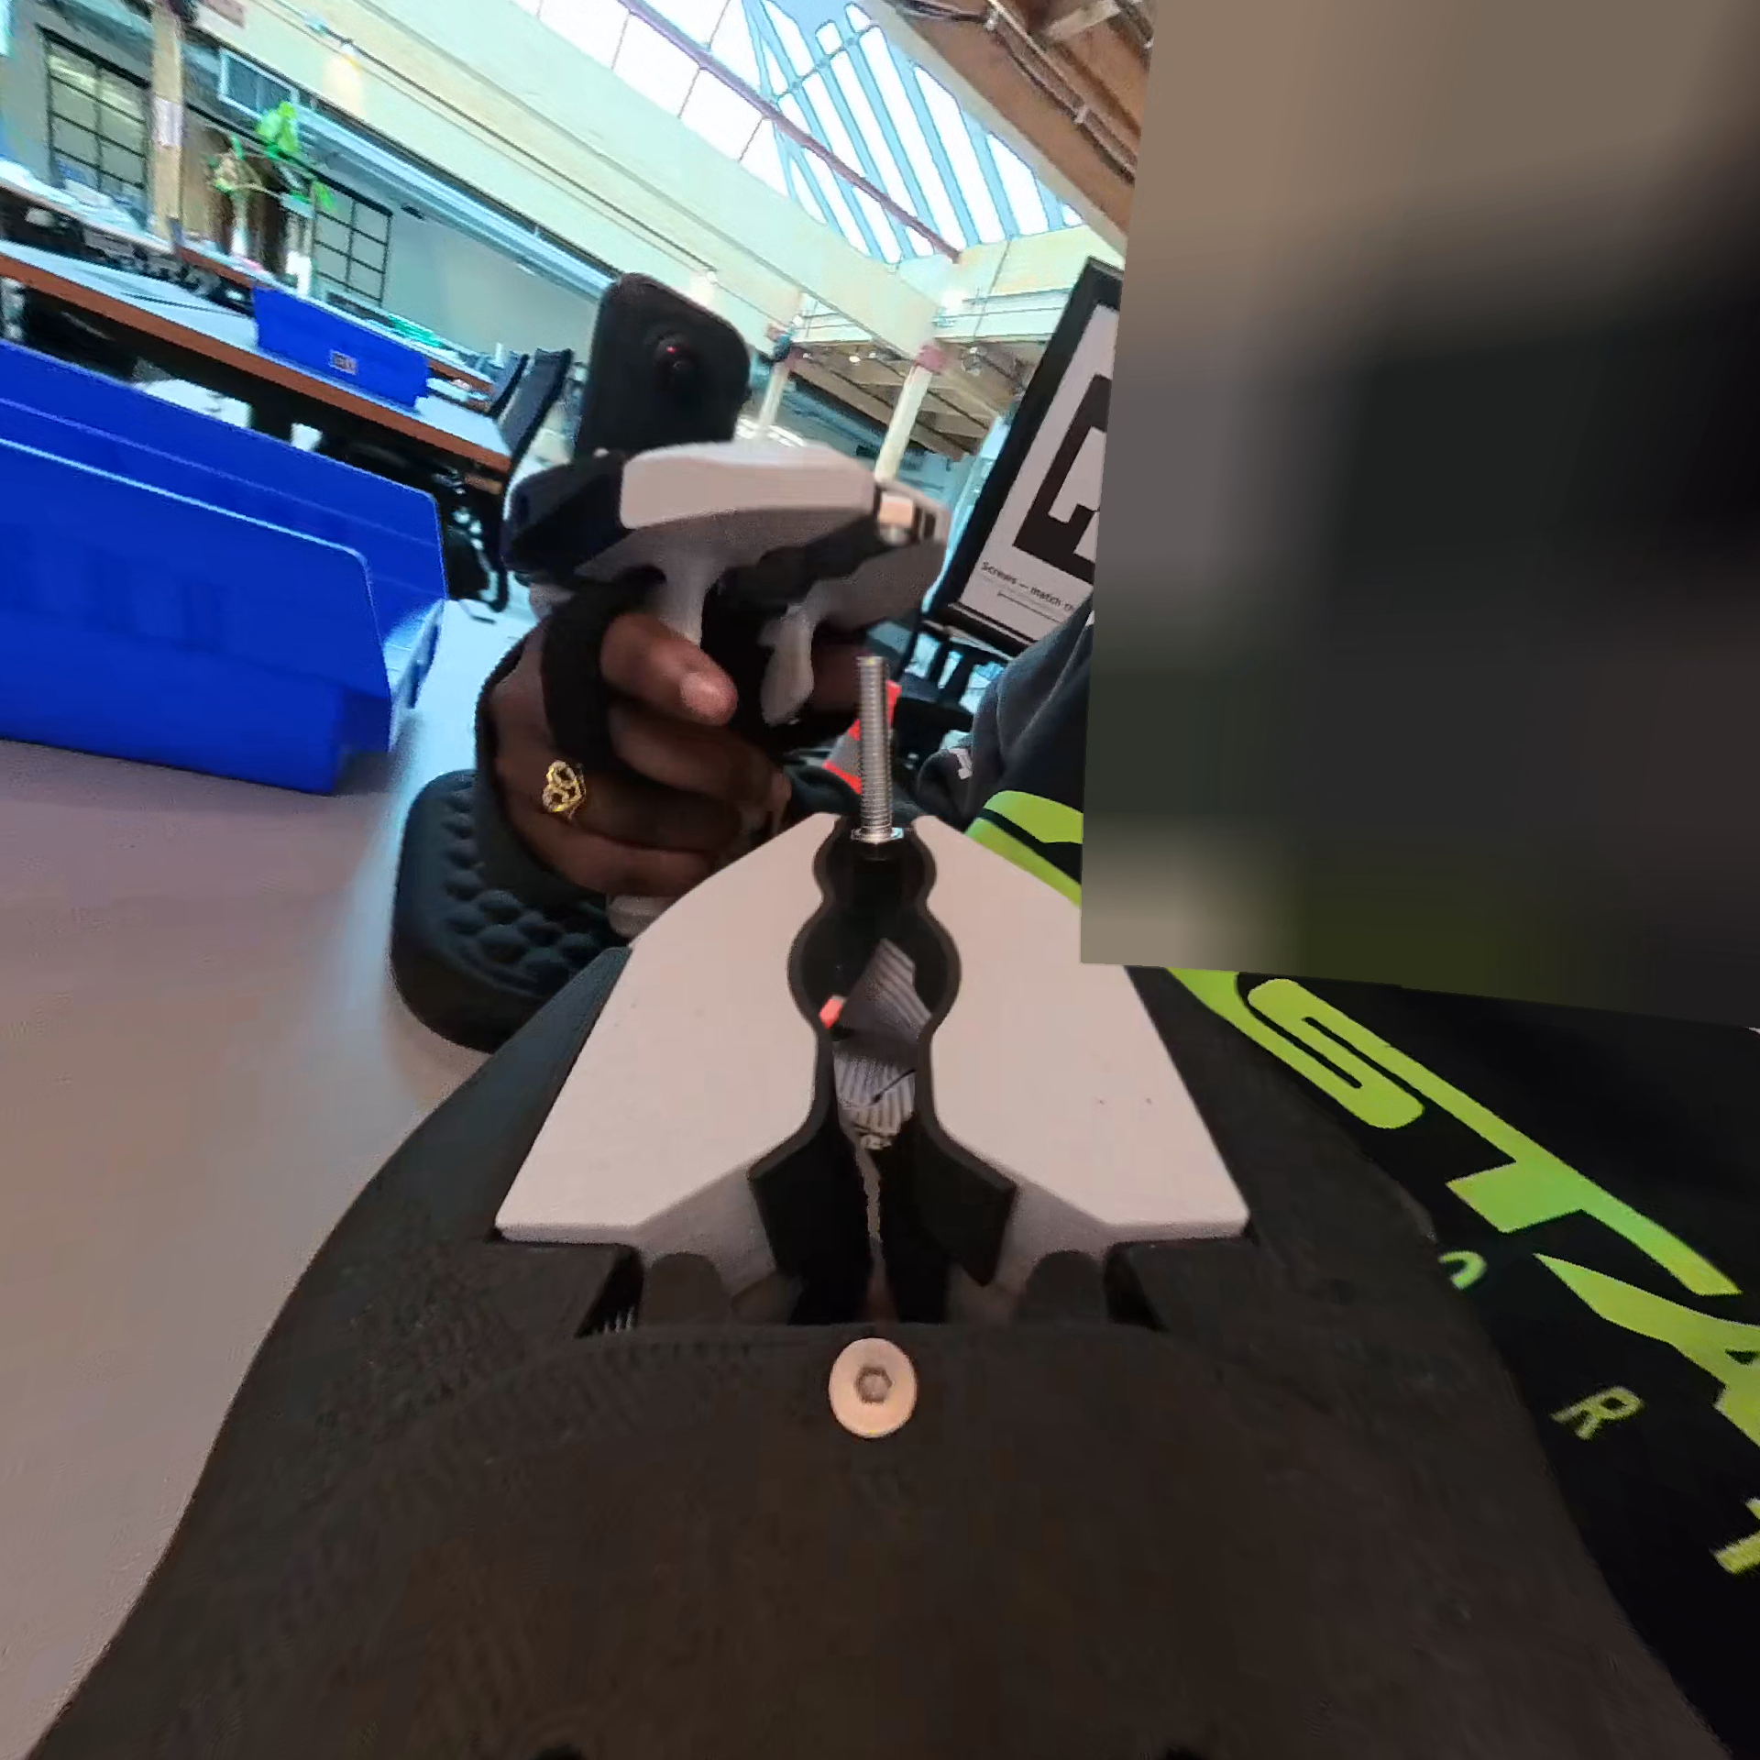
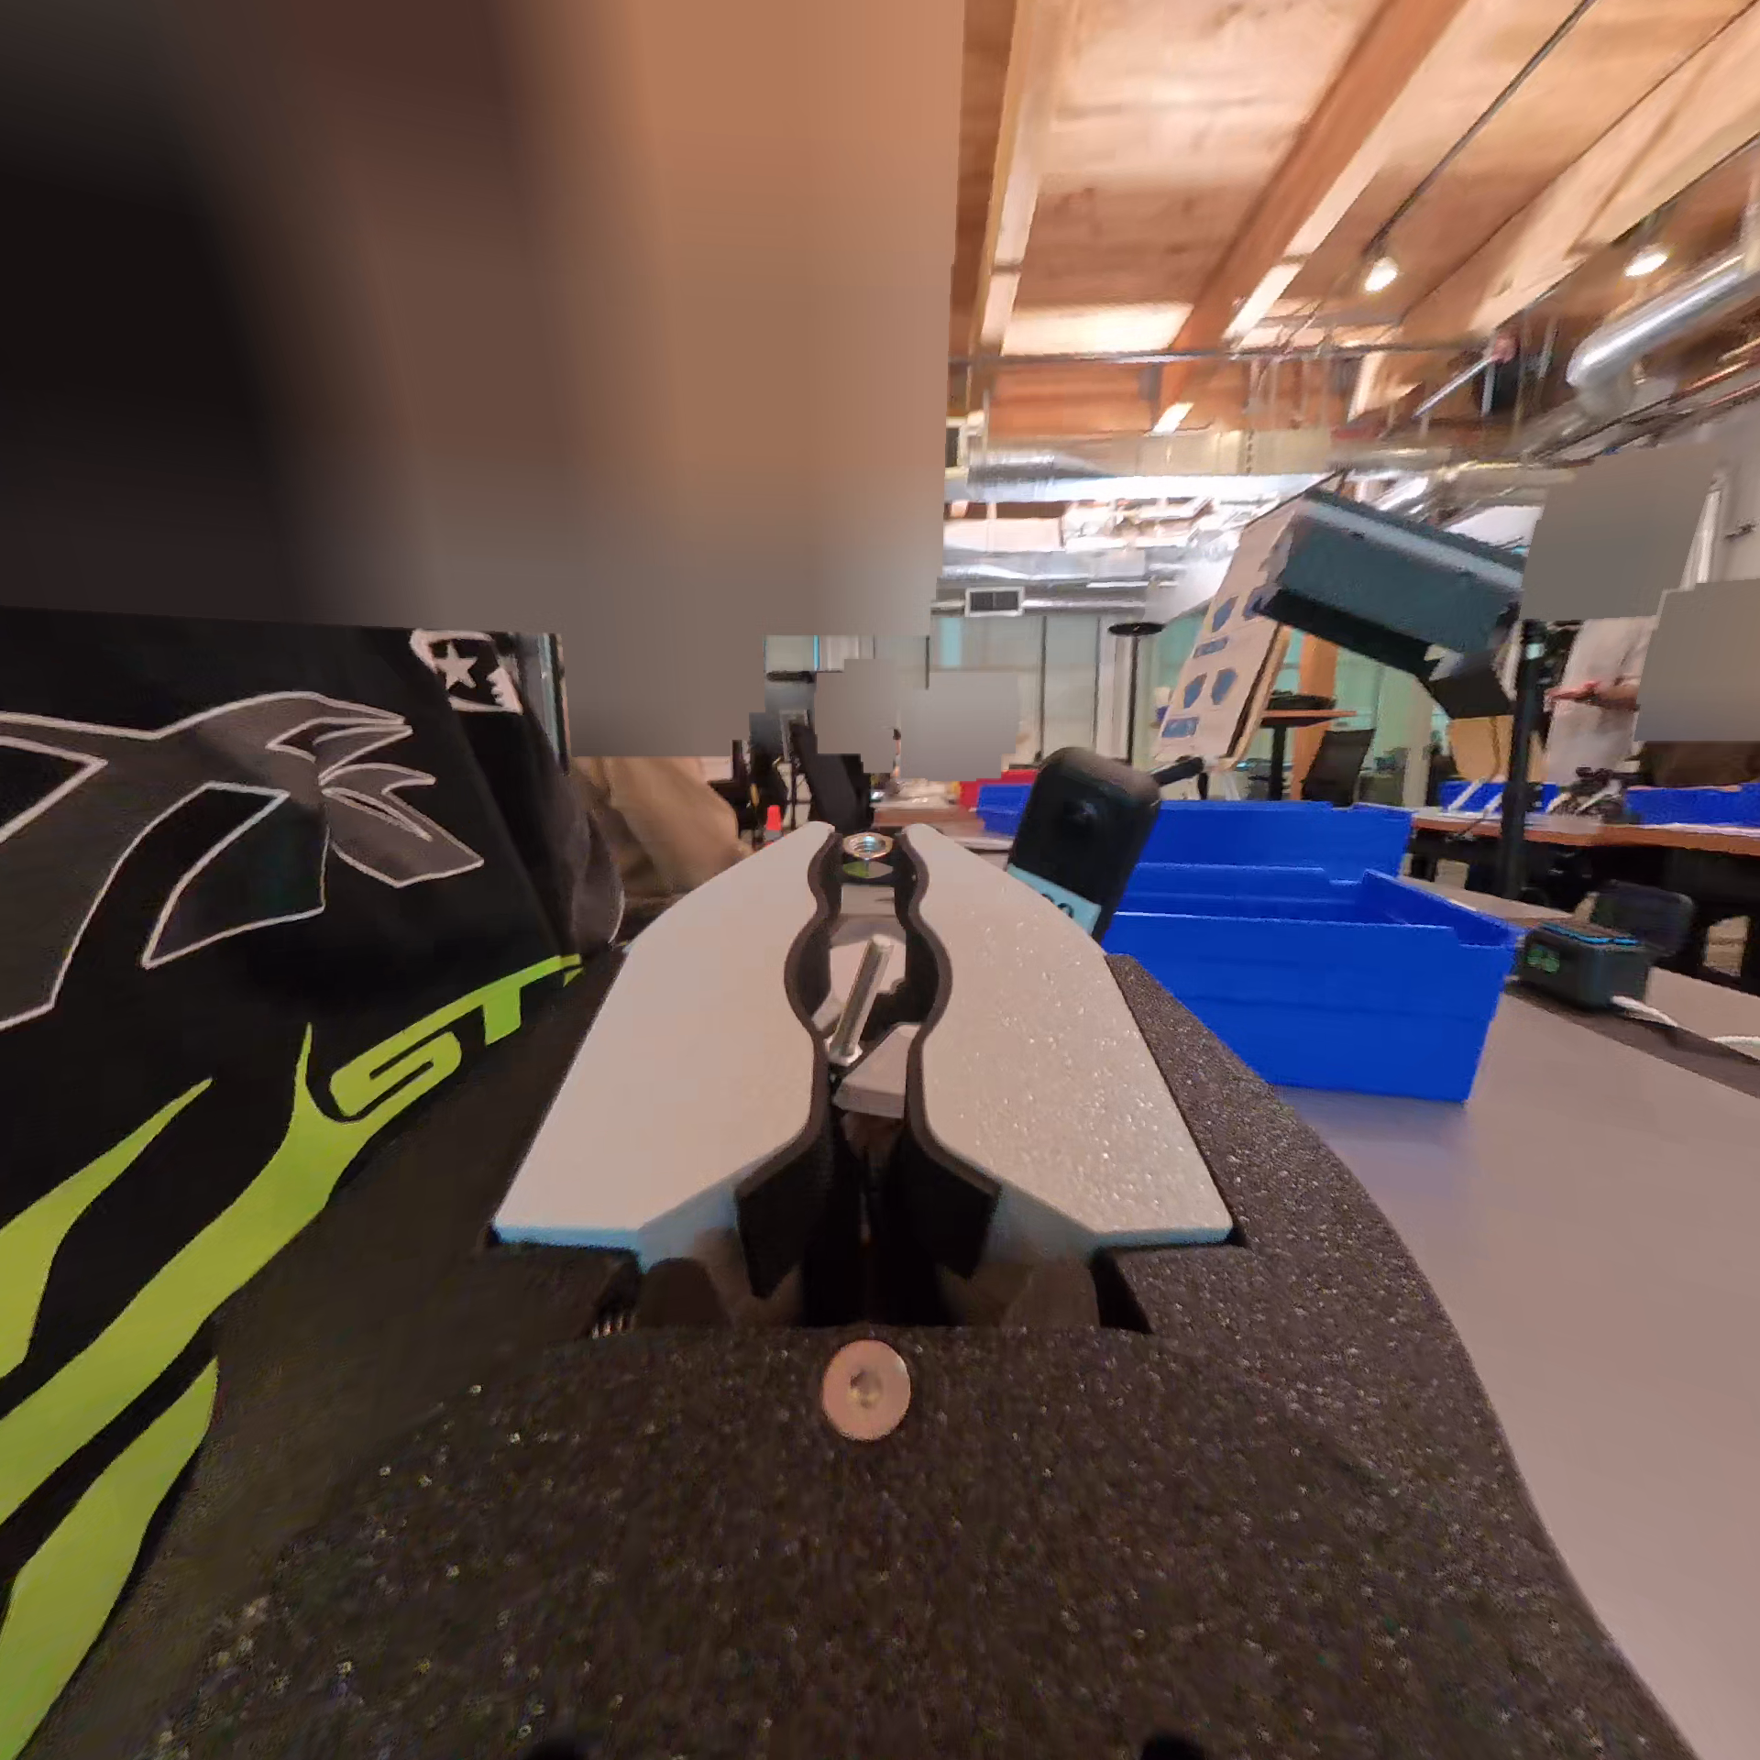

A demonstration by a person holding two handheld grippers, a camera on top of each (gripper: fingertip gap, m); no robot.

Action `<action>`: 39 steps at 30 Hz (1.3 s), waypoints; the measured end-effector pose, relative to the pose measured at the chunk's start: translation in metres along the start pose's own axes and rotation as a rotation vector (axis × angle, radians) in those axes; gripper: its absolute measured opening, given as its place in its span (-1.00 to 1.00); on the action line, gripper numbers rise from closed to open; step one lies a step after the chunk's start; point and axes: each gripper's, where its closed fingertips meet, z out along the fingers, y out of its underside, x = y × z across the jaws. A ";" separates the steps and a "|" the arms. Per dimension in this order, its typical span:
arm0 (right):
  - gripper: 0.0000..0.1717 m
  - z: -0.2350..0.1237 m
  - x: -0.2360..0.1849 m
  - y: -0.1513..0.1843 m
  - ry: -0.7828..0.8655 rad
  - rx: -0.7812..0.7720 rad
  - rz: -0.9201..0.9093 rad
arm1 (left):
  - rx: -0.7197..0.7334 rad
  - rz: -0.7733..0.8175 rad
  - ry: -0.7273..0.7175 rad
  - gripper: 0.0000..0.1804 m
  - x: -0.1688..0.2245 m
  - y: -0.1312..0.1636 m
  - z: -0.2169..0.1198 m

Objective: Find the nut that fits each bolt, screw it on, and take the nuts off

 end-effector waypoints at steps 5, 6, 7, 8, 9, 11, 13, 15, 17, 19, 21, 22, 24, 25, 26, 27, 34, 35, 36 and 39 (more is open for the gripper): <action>-0.88 -0.011 0.022 -0.005 0.153 -0.019 -0.030 | -0.007 0.097 -0.185 -0.89 -0.022 -0.002 -0.005; -0.88 -0.015 0.030 -0.005 0.218 -0.052 -0.044 | 0.002 0.119 -0.242 -0.89 -0.029 -0.004 -0.008; -0.88 -0.021 0.040 -0.005 0.294 -0.092 -0.063 | 0.014 0.138 -0.299 -0.89 -0.036 -0.008 -0.013; -0.88 -0.029 0.050 -0.007 0.374 -0.136 -0.085 | 0.031 0.161 -0.357 -0.89 -0.042 -0.011 -0.018; -0.88 -0.040 0.060 -0.011 0.463 -0.183 -0.111 | 0.047 0.179 -0.402 -0.89 -0.046 -0.015 -0.022; -0.88 -0.070 0.080 -0.024 0.669 -0.278 -0.170 | 0.072 0.212 -0.488 -0.89 -0.053 -0.021 -0.031; -0.88 -0.109 0.094 -0.042 0.875 -0.364 -0.215 | 0.083 0.233 -0.544 -0.89 -0.058 -0.024 -0.037; -0.88 -0.157 0.104 -0.061 1.092 -0.438 -0.242 | 0.087 0.242 -0.572 -0.89 -0.060 -0.026 -0.040; -0.88 -0.211 0.108 -0.070 1.297 -0.532 -0.241 | 0.087 0.249 -0.585 -0.89 -0.061 -0.026 -0.040; -0.88 -0.263 0.109 -0.065 1.471 -0.658 -0.177 | 0.076 0.258 -0.591 -0.89 -0.062 -0.025 -0.040; -0.88 -0.301 0.106 -0.050 1.570 -0.797 -0.084 | 0.061 0.264 -0.596 -0.89 -0.063 -0.023 -0.039; -0.88 -0.316 0.105 -0.041 1.597 -0.867 -0.031 | 0.054 0.269 -0.599 -0.89 -0.063 -0.023 -0.038; -0.88 -0.335 0.102 -0.026 1.626 -0.973 0.049 | 0.045 0.274 -0.605 -0.89 -0.064 -0.022 -0.038; -0.88 -0.341 0.102 -0.021 1.639 -1.006 0.073 | 0.041 0.277 -0.608 -0.89 -0.064 -0.021 -0.038; -0.88 -0.344 0.102 -0.018 1.648 -1.031 0.090 | 0.039 0.279 -0.610 -0.89 -0.064 -0.021 -0.038; -0.88 -0.347 0.101 -0.015 1.655 -1.049 0.104 | 0.037 0.281 -0.611 -0.89 -0.064 -0.021 -0.038; -0.84 -0.353 0.101 -0.013 1.671 -1.049 0.127 | 0.027 0.284 -0.607 -0.89 -0.064 -0.019 -0.037; -0.83 -0.353 0.101 -0.013 1.671 -1.047 0.126 | 0.027 0.283 -0.606 -0.89 -0.064 -0.019 -0.037; -0.83 -0.353 0.101 -0.013 1.670 -1.043 0.126 | 0.027 0.283 -0.605 -0.89 -0.064 -0.019 -0.037; -0.83 -0.349 0.104 -0.020 1.678 -1.000 0.083 | 0.024 0.283 -0.607 -0.89 -0.064 -0.019 -0.037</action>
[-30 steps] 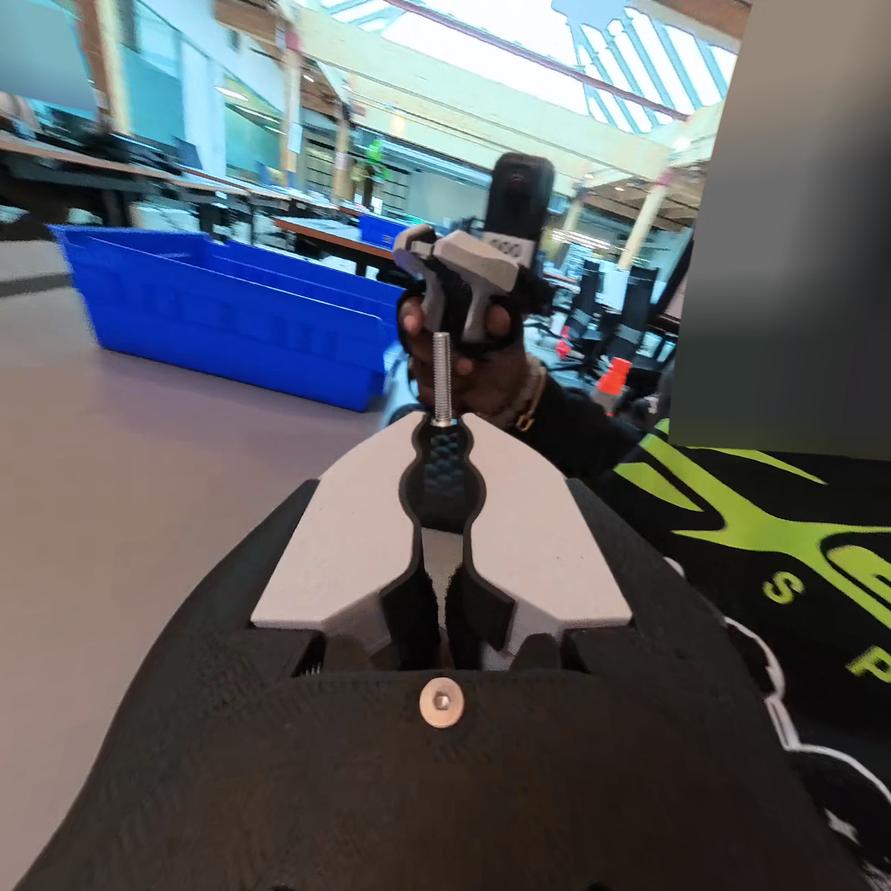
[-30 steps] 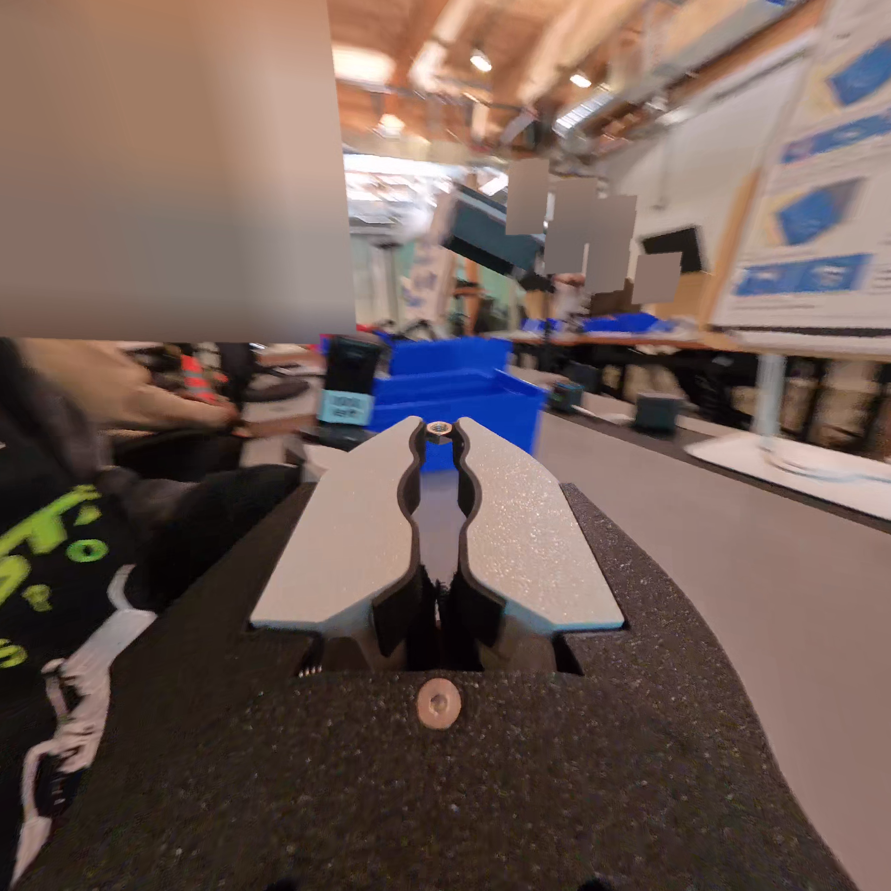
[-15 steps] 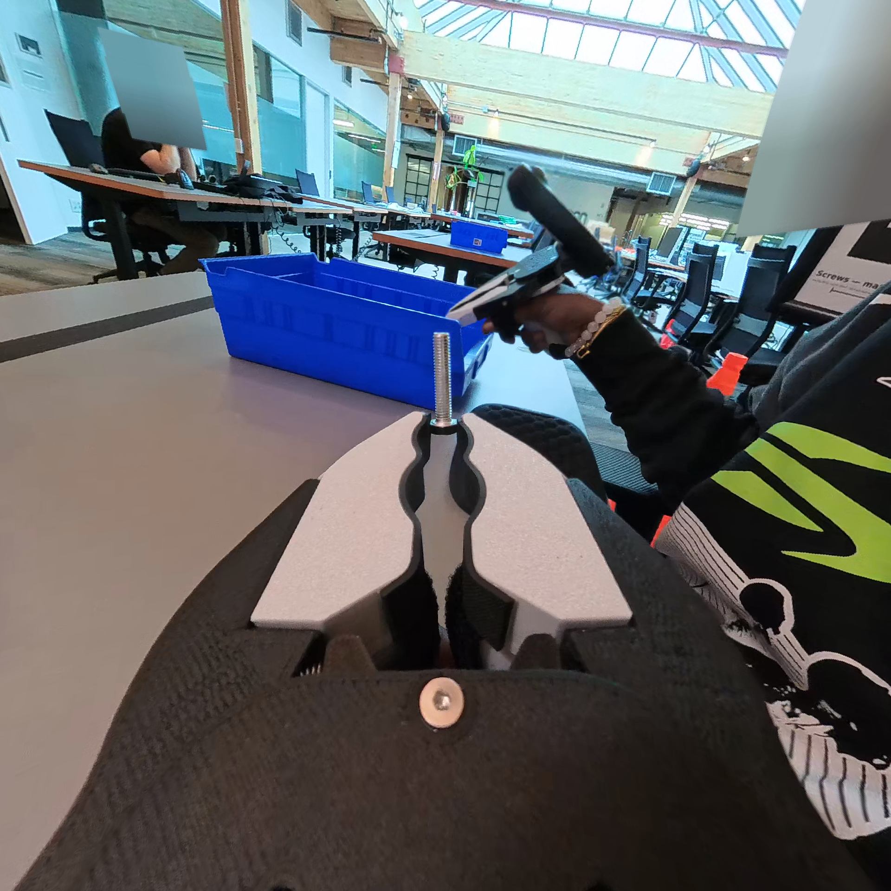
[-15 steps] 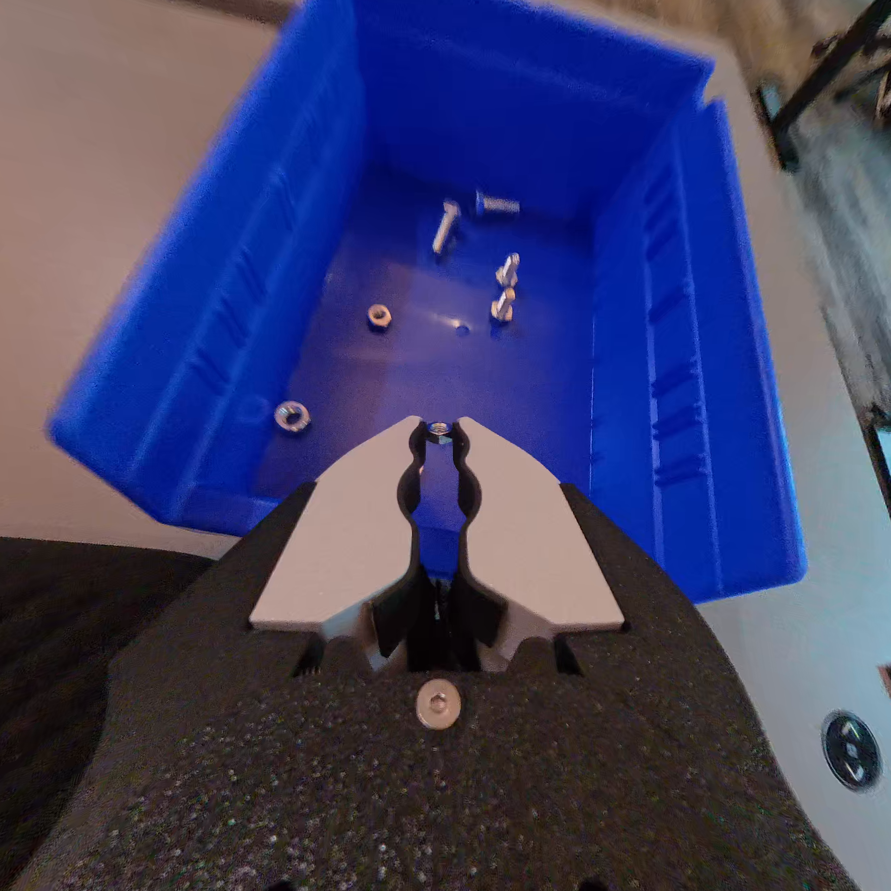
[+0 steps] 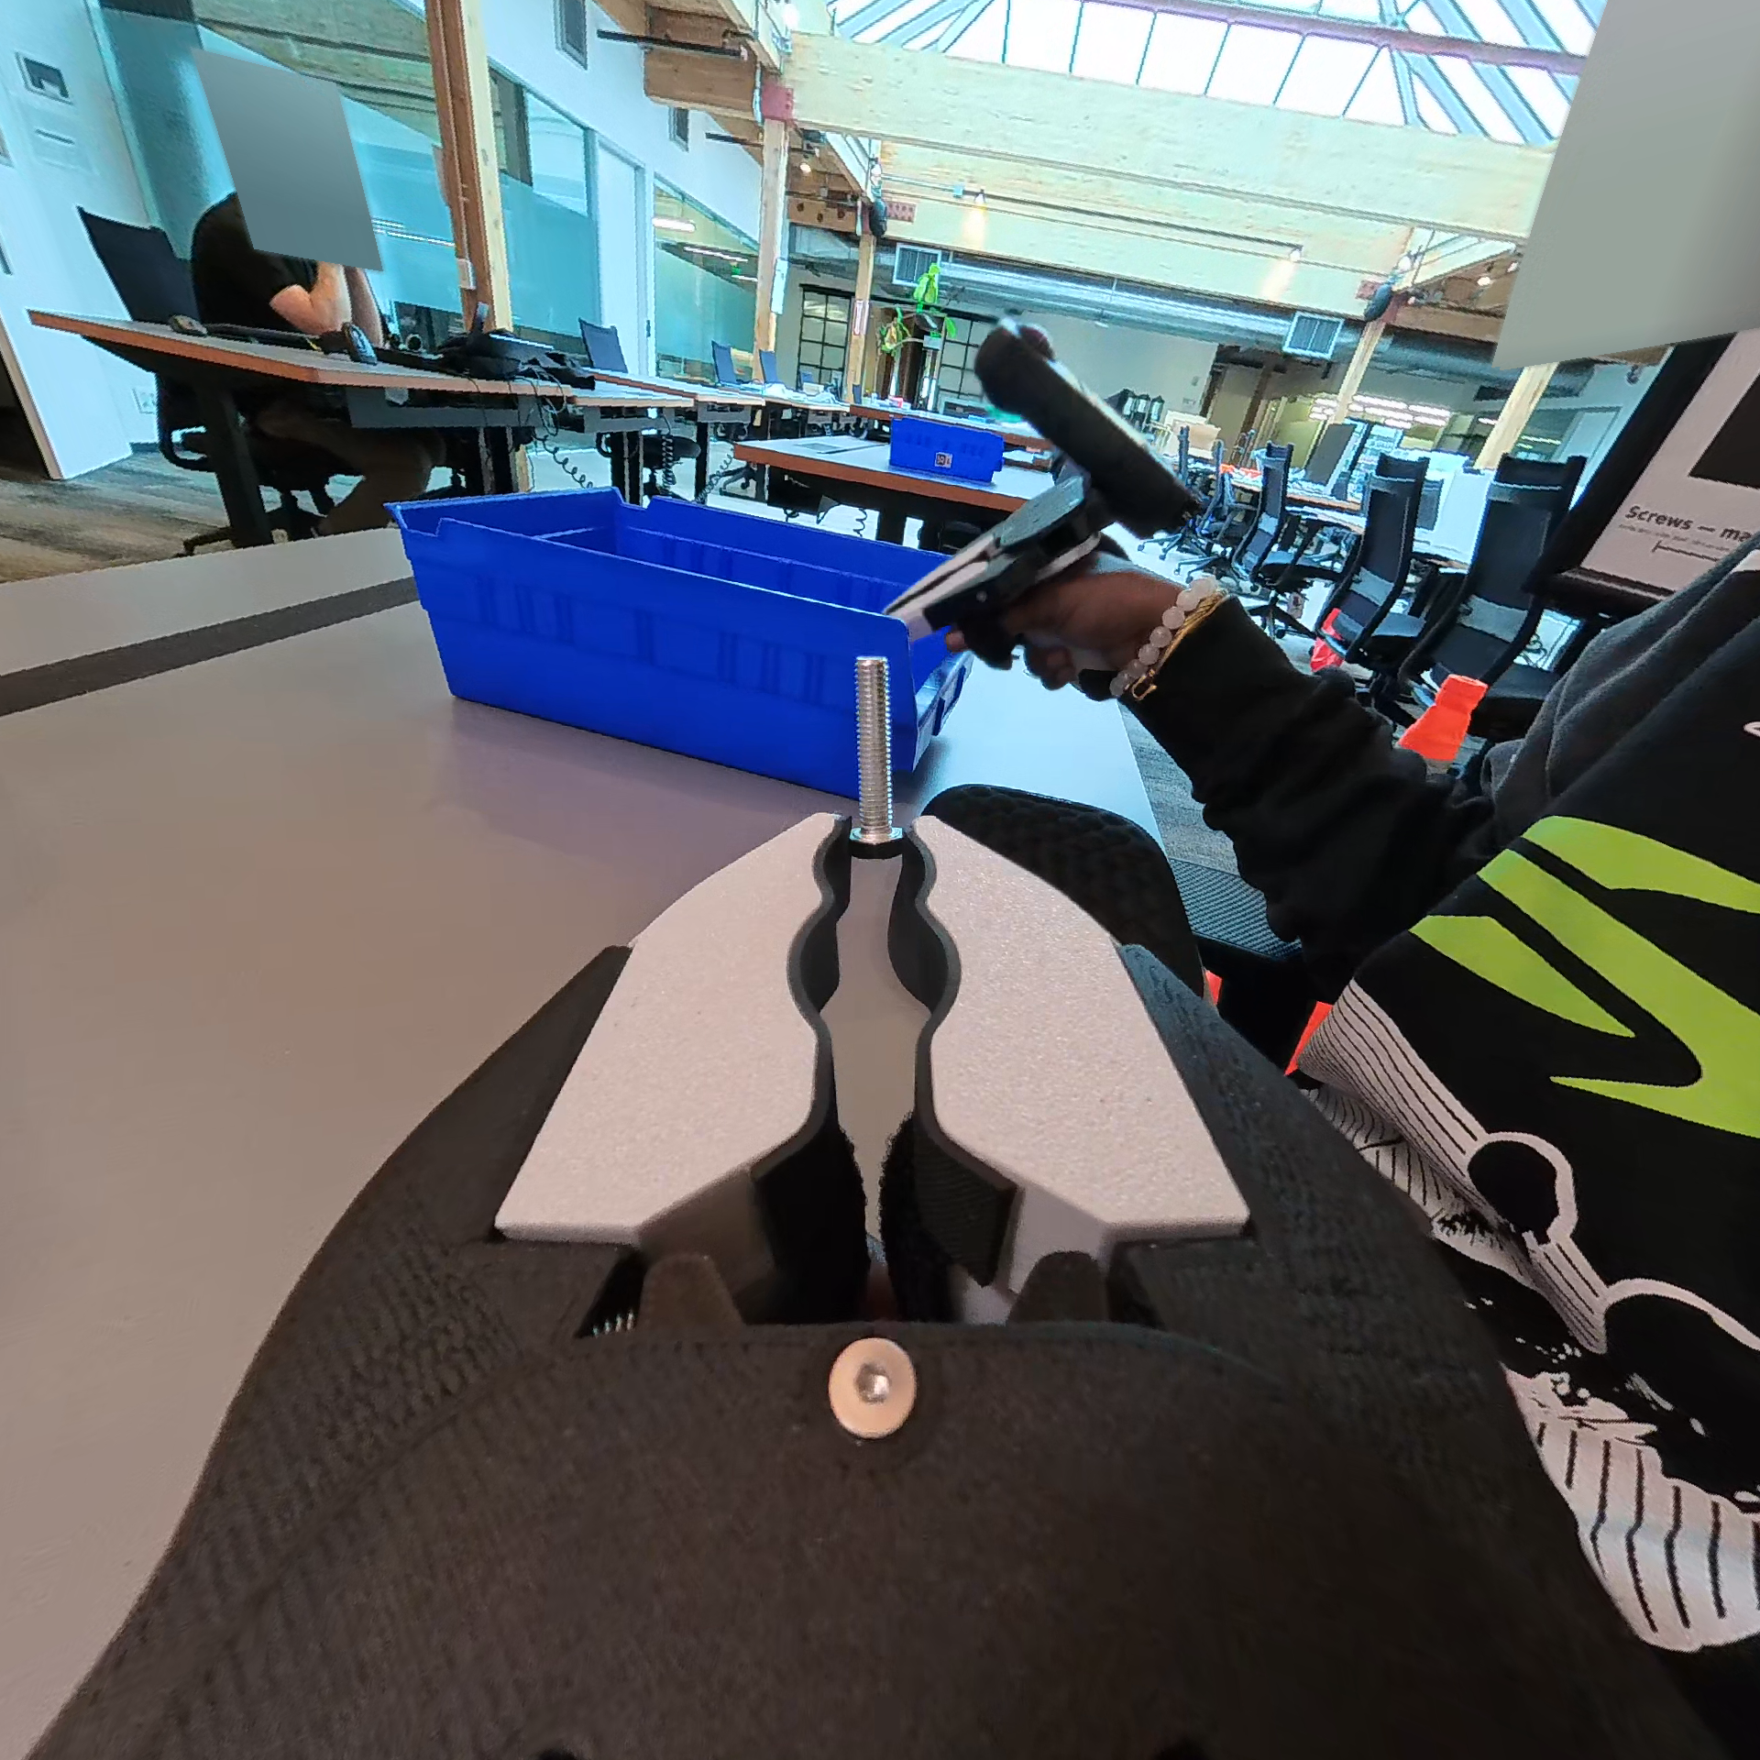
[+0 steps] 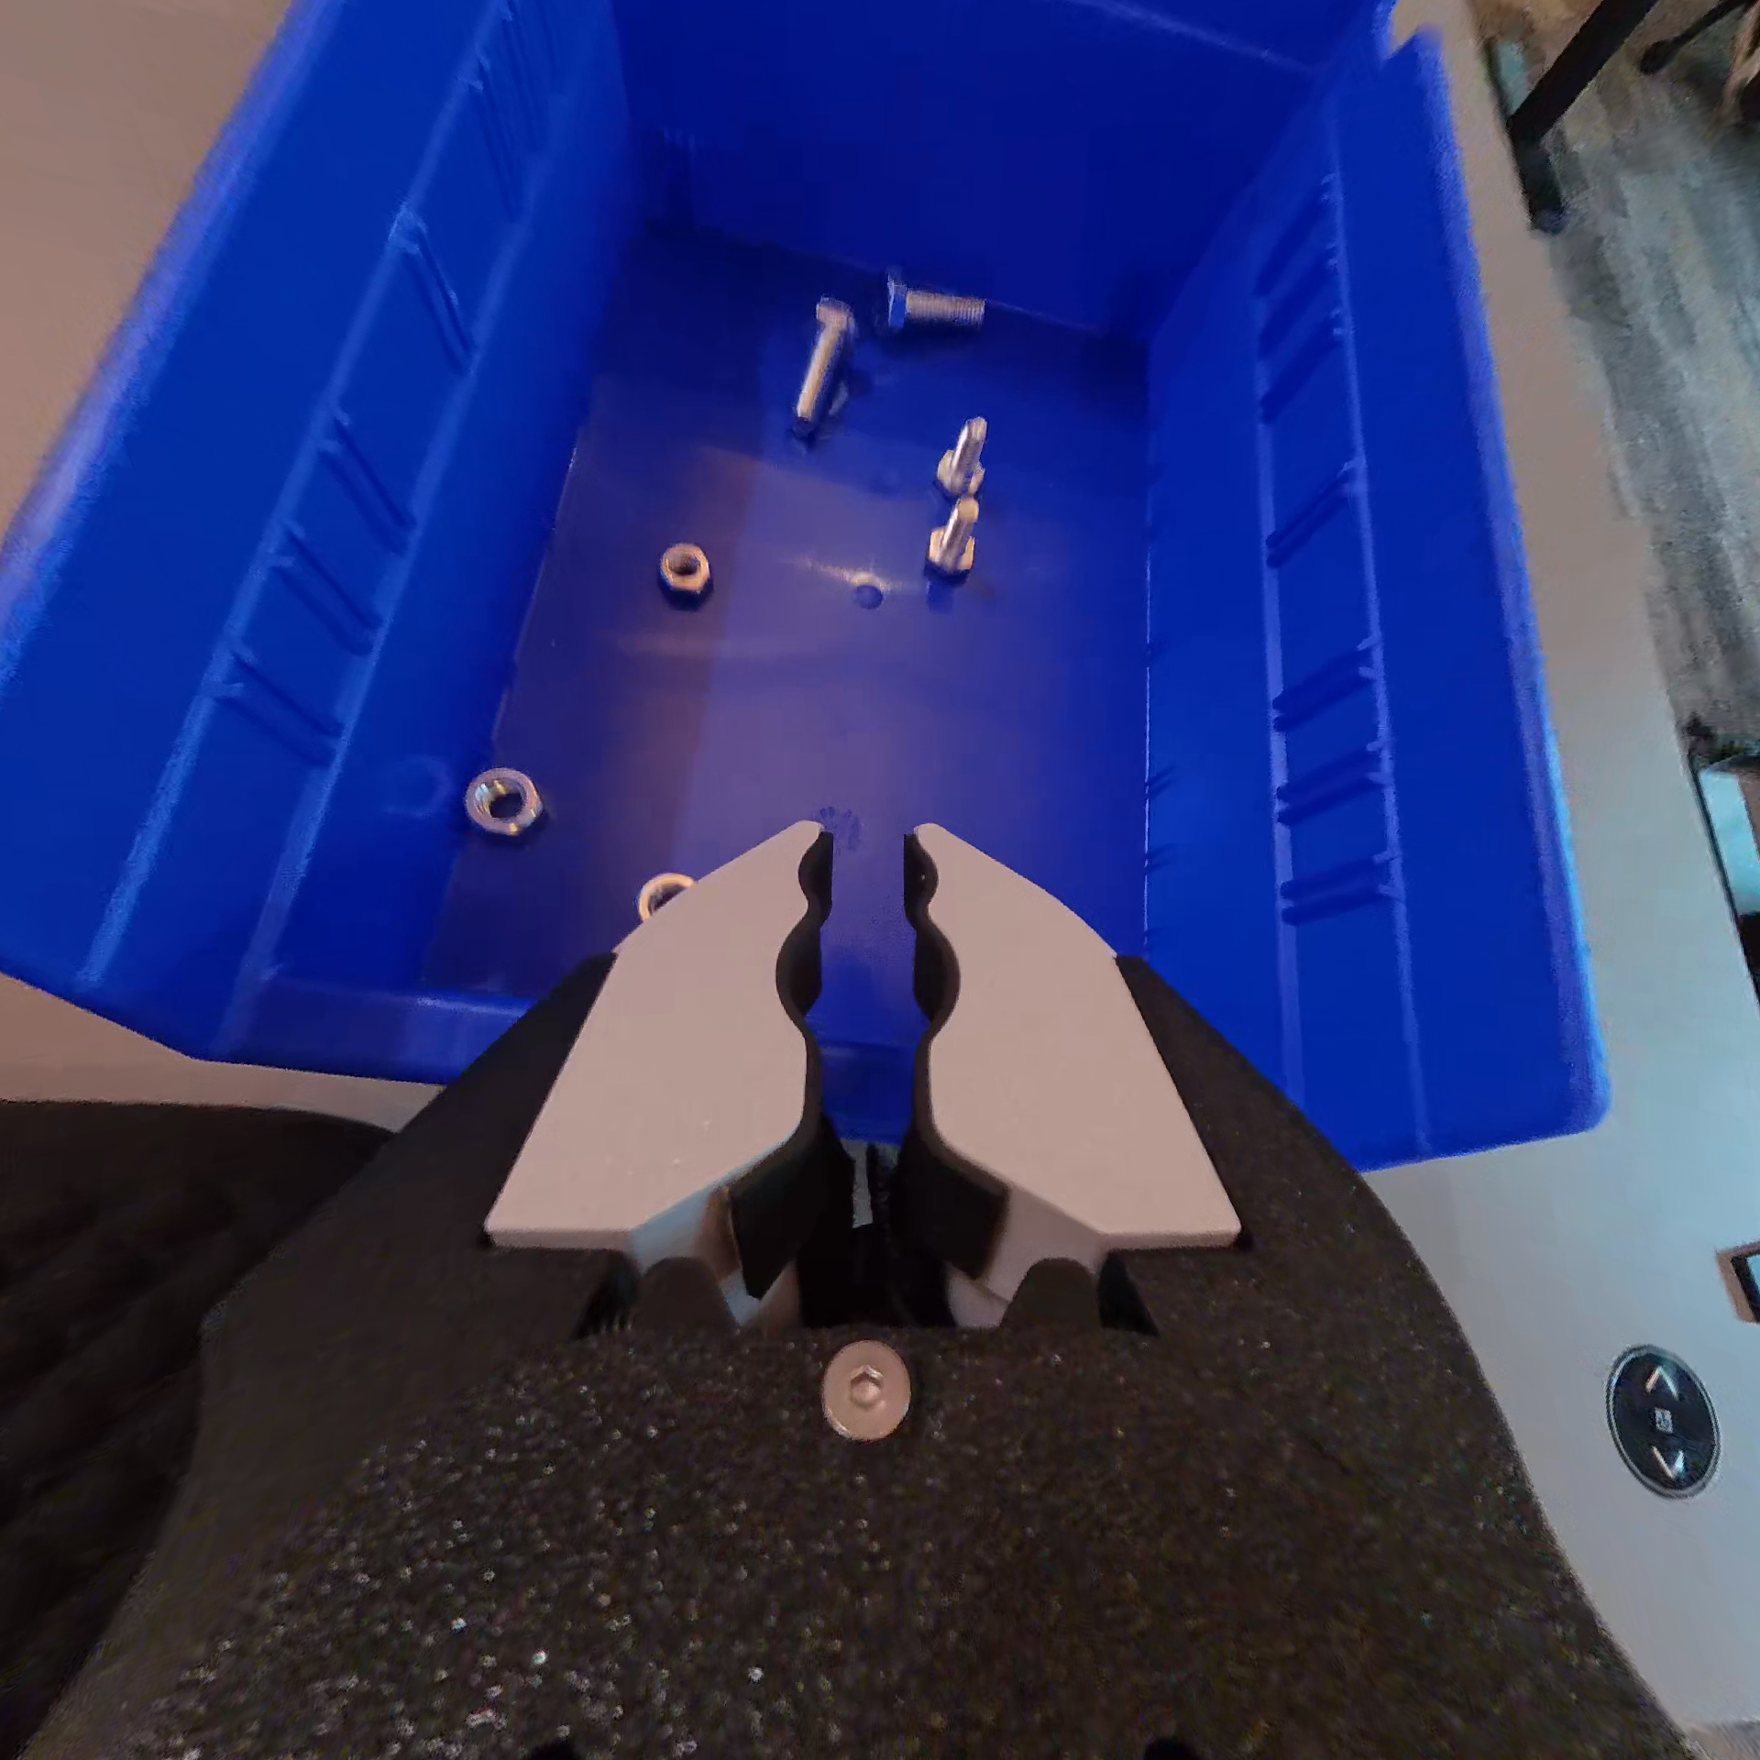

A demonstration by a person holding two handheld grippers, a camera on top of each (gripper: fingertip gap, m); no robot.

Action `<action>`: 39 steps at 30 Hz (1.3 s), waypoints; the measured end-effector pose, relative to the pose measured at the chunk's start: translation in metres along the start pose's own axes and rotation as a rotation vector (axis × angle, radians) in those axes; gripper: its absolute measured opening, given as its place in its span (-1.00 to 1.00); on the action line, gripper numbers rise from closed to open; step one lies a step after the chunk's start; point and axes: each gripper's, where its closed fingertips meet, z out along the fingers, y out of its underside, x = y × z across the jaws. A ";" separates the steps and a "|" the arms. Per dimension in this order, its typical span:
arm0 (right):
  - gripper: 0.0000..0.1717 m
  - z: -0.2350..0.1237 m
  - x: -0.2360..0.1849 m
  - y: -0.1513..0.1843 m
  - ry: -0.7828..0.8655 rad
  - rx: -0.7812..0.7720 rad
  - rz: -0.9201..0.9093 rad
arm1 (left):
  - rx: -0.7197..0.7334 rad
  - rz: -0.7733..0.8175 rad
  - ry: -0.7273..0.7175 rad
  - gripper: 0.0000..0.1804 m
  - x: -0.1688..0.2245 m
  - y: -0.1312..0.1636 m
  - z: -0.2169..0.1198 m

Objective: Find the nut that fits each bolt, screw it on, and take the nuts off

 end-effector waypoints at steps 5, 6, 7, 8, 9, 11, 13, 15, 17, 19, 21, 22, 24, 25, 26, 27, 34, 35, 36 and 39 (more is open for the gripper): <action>-0.83 -0.044 -0.074 -0.068 -0.324 0.416 -0.027 | -0.010 0.005 0.000 -0.89 0.000 0.002 0.001; -0.82 -0.060 -0.101 -0.081 -0.448 0.507 -0.035 | -0.012 0.006 0.000 -0.89 0.000 0.002 0.001; -0.80 -0.077 -0.129 -0.090 -0.583 0.579 -0.045 | -0.013 0.007 0.000 -0.89 0.000 0.002 0.002; -0.79 -0.094 -0.157 -0.095 -0.724 0.626 -0.059 | -0.014 0.008 0.001 -0.89 0.000 0.002 0.002; -0.79 -0.109 -0.184 -0.096 -0.855 0.652 -0.072 | -0.015 0.009 0.001 -0.89 0.001 0.002 0.002; -0.78 -0.129 -0.227 -0.095 -1.041 0.658 -0.097 | -0.016 0.011 0.003 -0.89 0.001 0.003 0.002; -0.78 -0.135 -0.260 -0.090 -1.132 0.632 -0.128 | -0.020 0.016 0.004 -0.89 0.002 0.003 0.002; -0.78 -0.132 -0.285 -0.084 -1.182 0.592 -0.156 | -0.025 0.021 0.006 -0.89 0.002 0.004 0.003; -0.78 -0.129 -0.303 -0.079 -1.214 0.558 -0.174 | -0.029 0.026 0.006 -0.89 0.003 0.004 0.003; -0.79 -0.130 -0.313 -0.077 -1.244 0.550 -0.178 | -0.028 0.028 0.006 -0.89 0.003 0.004 0.003; -0.81 -0.129 -0.318 -0.077 -1.258 0.547 -0.178 | -0.026 0.027 0.007 -0.89 0.003 0.004 0.002; -0.82 -0.129 -0.320 -0.077 -1.261 0.547 -0.176 | -0.027 0.027 0.008 -0.89 0.003 0.004 0.003; -0.86 -0.129 -0.322 -0.076 -1.269 0.547 -0.176 | -0.030 0.029 0.010 -0.89 0.004 0.004 0.003; -0.88 -0.129 -0.323 -0.075 -1.269 0.547 -0.176 | -0.031 0.031 0.011 -0.89 0.004 0.004 0.003; -0.91 -0.128 -0.324 -0.075 -1.265 0.551 -0.174 | -0.033 0.032 0.013 -0.89 0.004 0.005 0.003; -0.93 -0.128 -0.324 -0.076 -1.260 0.558 -0.174 | -0.032 0.032 0.013 -0.89 0.004 0.005 0.003; -0.93 -0.126 -0.281 -0.100 -1.102 0.650 -0.151 | -0.036 0.023 -0.016 -0.67 0.001 0.005 0.005; -0.93 -0.122 -0.262 -0.109 -1.022 0.674 -0.140 | -0.040 0.029 -0.026 -0.65 0.000 0.006 0.005; -0.93 -0.116 -0.238 -0.119 -0.926 0.692 -0.122 | -0.041 0.036 -0.037 -0.64 -0.002 0.006 0.005; -0.93 -0.086 -0.153 -0.135 -0.574 0.662 -0.084 | -0.032 0.043 -0.049 -0.63 -0.003 0.004 0.005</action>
